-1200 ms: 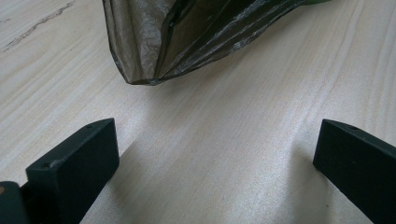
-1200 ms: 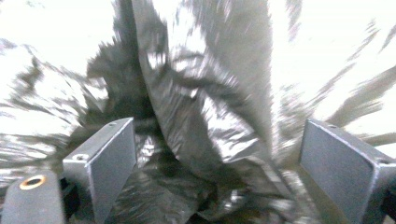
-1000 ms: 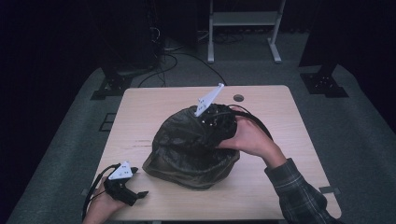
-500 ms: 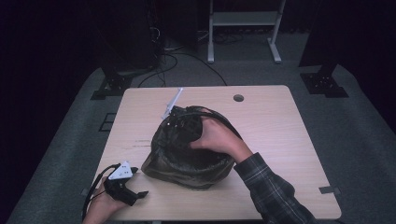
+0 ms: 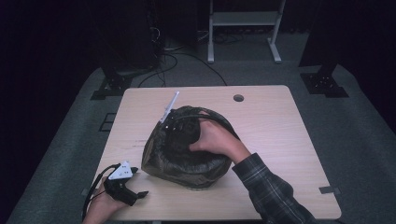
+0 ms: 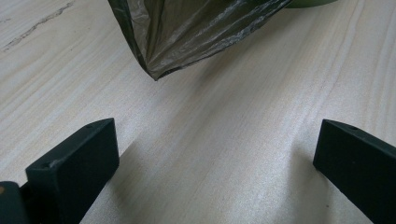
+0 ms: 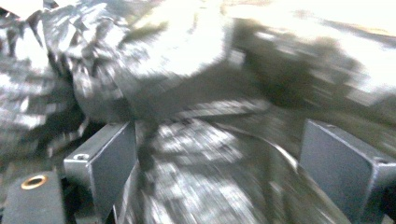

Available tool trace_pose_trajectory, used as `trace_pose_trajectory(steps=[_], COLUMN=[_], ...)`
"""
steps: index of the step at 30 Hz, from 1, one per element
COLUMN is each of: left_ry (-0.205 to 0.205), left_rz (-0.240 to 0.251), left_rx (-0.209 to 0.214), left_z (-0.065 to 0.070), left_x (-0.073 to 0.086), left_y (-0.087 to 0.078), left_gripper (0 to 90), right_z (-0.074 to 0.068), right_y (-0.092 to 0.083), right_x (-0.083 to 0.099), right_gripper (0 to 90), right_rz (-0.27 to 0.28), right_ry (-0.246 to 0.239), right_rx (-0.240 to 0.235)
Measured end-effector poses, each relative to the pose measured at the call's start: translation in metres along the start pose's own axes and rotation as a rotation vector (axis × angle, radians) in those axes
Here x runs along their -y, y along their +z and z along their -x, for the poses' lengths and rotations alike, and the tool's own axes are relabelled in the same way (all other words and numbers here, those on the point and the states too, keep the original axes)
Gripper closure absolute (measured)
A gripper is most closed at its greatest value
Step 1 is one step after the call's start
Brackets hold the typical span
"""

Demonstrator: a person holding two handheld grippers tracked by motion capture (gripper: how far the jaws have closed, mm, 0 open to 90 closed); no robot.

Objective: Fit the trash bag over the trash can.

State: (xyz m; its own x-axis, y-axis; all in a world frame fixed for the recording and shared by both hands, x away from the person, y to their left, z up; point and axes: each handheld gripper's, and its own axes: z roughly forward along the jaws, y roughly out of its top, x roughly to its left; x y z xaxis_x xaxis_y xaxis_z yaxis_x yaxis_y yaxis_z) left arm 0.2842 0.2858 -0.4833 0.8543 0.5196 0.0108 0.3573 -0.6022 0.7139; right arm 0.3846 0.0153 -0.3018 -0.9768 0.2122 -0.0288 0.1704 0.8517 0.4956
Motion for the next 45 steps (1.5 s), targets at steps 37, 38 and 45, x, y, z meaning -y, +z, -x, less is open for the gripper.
trace_pose_trajectory(steps=[37,38,45], left_ry=[0.002,0.002,0.002], left_rz=[-0.002,-0.002,-0.001], left_rx=[0.002,0.002,0.003], left_z=[0.0,0.0,0.0], left_x=[0.0,0.0,0.0], left_y=[0.0,0.0,0.0], left_gripper=[0.0,0.0,0.0], right_z=[-0.028,-0.027,-0.013], right_y=[0.005,-0.001,-0.04], right_x=[0.015,0.016,0.033], right_gripper=[10.1,10.1,10.1], right_rz=[-0.029,-0.012,0.113], right_ry=[-0.037,-0.035,-0.002], right_rx=[-0.041,-0.035,0.006])
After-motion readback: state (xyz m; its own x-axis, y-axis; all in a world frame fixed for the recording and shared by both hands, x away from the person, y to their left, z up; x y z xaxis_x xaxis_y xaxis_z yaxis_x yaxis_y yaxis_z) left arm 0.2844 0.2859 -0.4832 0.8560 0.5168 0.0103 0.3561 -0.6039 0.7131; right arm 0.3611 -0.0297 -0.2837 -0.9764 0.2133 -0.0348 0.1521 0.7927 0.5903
